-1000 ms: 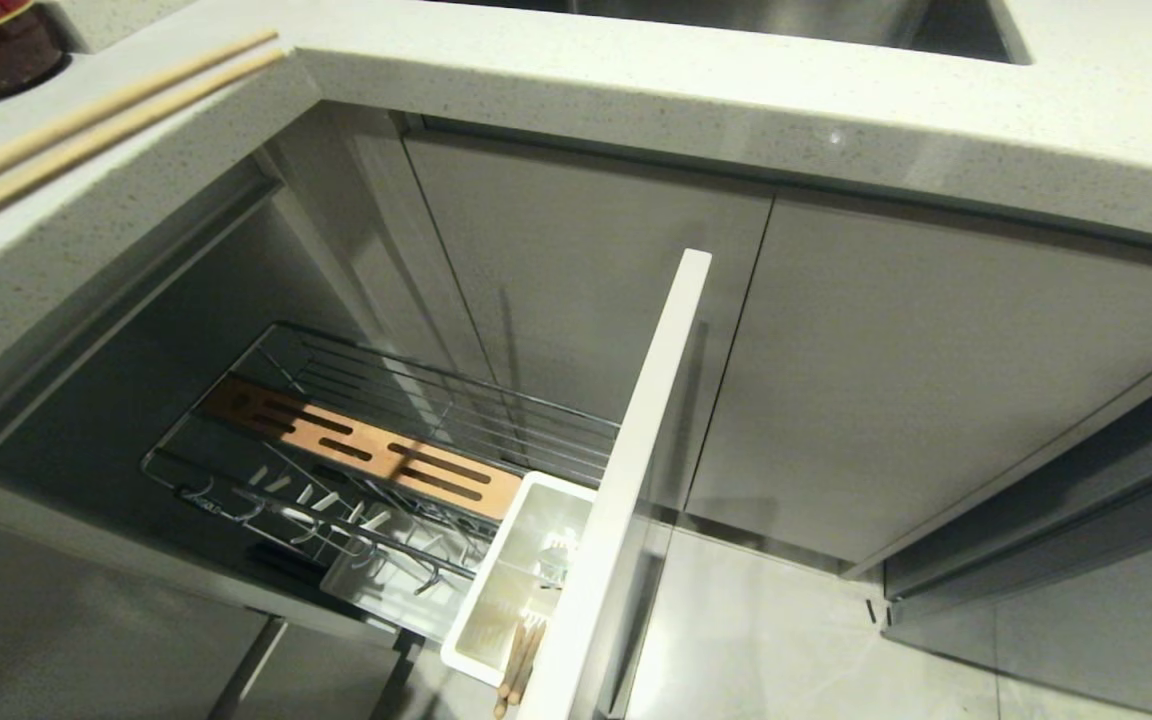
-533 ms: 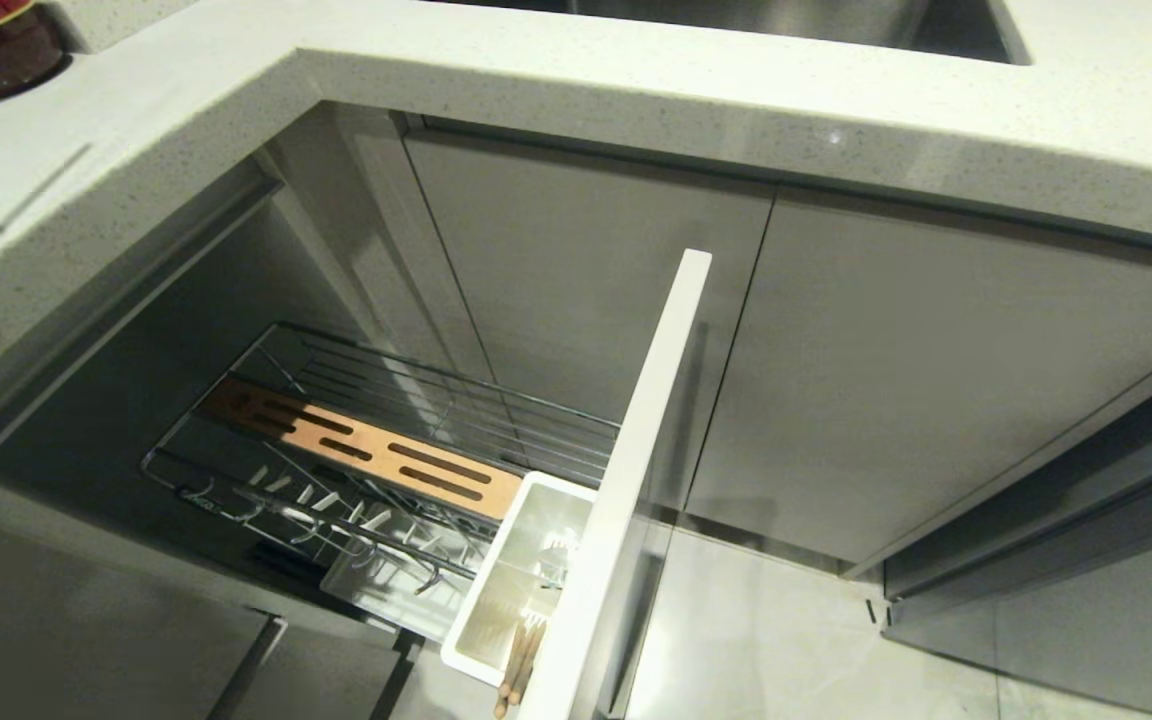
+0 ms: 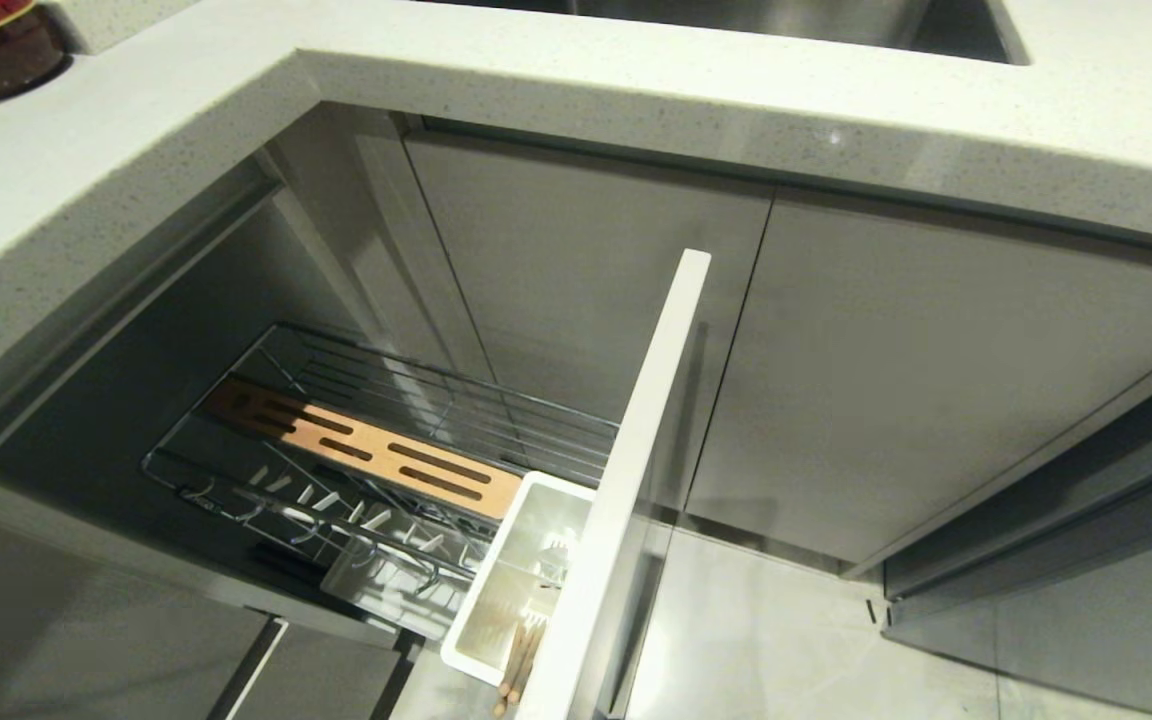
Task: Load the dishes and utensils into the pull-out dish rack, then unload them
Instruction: Take the chopsticks out of the cupboard
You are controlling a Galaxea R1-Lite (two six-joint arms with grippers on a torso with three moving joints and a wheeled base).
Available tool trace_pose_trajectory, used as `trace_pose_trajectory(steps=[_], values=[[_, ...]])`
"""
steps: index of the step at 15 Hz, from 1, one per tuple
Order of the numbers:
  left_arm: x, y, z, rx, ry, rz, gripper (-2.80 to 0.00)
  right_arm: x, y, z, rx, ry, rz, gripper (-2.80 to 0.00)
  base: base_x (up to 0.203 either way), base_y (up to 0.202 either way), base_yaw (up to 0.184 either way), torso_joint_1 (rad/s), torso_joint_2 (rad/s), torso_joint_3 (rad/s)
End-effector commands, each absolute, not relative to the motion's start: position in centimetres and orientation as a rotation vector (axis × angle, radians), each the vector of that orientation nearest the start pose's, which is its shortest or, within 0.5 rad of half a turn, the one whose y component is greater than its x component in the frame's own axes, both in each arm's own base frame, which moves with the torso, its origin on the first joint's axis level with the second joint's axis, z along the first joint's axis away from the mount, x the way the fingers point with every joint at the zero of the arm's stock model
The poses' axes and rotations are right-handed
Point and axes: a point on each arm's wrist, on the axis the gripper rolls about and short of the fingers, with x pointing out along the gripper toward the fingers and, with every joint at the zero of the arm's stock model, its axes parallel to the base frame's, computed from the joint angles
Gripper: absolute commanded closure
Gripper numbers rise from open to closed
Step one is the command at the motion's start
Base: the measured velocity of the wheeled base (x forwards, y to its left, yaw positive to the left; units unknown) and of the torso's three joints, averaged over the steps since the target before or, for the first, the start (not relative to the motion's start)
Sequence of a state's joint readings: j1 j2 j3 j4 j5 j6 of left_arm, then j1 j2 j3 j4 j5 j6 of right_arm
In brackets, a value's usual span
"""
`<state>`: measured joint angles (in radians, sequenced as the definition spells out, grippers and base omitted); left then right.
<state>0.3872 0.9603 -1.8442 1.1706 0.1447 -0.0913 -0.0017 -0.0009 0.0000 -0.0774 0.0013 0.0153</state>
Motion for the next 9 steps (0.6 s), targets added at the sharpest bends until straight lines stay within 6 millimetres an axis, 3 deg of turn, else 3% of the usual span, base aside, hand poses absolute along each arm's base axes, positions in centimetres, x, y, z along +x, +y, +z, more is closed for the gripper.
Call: trace_pose_trajectory(steps=[1, 5, 9], values=[[-2.2, -0.5, 39.0, -0.135, 0.353, 0.741, 0.0, -2.1, 0.0, 7.6, 0.015, -0.054, 0.0, 0.0, 0.0, 0.0, 0.0, 0.0, 0.0, 0.0], [-1.7, -0.1, 38.0, -0.143, 0.483, 0.811, 0.0, -2.1, 0.0, 7.6, 0.015, -0.054, 0.0, 0.0, 0.0, 0.0, 0.0, 0.0, 0.0, 0.0], [0.0, 0.8, 38.3, -0.145, 0.504, 0.813, 0.0, -2.1, 0.0, 7.6, 0.015, -0.054, 0.0, 0.0, 0.0, 0.0, 0.0, 0.0, 0.0, 0.0]])
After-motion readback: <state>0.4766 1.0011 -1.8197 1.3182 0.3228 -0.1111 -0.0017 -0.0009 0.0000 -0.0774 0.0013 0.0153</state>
